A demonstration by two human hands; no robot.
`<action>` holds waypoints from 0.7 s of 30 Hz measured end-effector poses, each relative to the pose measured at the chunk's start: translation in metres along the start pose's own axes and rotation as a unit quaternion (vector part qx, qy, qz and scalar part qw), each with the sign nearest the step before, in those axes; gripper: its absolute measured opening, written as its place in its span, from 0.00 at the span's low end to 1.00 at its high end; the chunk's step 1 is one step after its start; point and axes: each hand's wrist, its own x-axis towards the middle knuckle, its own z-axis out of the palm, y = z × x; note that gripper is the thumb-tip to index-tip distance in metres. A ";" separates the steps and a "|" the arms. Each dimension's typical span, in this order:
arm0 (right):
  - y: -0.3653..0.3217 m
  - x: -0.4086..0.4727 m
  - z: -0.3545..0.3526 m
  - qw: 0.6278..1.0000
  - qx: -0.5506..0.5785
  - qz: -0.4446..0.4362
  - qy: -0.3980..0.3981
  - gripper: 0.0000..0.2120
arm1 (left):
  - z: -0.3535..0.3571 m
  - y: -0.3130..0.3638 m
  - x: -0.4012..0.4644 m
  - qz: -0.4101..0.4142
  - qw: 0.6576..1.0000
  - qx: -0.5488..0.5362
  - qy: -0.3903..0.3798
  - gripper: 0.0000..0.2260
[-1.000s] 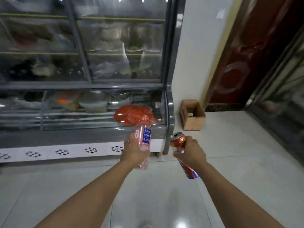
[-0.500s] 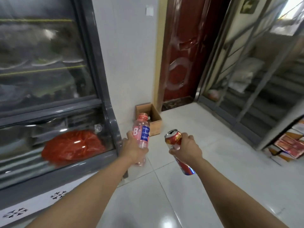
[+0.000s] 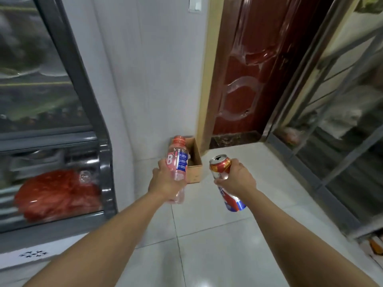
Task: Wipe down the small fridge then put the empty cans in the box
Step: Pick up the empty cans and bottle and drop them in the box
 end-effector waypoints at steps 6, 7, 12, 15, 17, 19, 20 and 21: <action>-0.004 0.103 -0.007 0.998 0.007 -0.039 -0.041 0.31 | 0.016 0.022 0.078 -0.048 0.998 -0.007 0.039 0.36; -0.007 0.121 -0.006 0.998 0.007 -0.041 -0.048 0.31 | 0.018 0.024 0.094 -0.053 0.998 -0.008 0.042 0.36; -0.021 0.214 0.004 0.996 -0.006 -0.049 -0.070 0.33 | 0.035 0.027 0.183 -0.061 0.996 -0.008 0.062 0.36; -0.033 0.280 0.007 0.997 -0.006 -0.042 -0.071 0.32 | 0.045 0.037 0.246 -0.072 0.996 -0.006 0.057 0.36; -0.041 0.323 0.009 0.997 0.001 -0.030 -0.078 0.33 | 0.051 0.044 0.287 -0.078 0.996 0.003 0.036 0.37; -0.048 0.361 0.014 0.996 0.010 -0.027 -0.085 0.33 | 0.055 0.048 0.323 -0.082 0.996 -0.002 0.023 0.37; -0.050 0.378 0.016 0.995 0.011 -0.027 -0.091 0.32 | 0.058 0.050 0.339 -0.084 0.996 -0.005 0.021 0.37; -0.052 0.395 0.020 0.995 0.011 -0.024 -0.099 0.32 | 0.061 0.052 0.353 -0.084 0.996 -0.002 0.022 0.37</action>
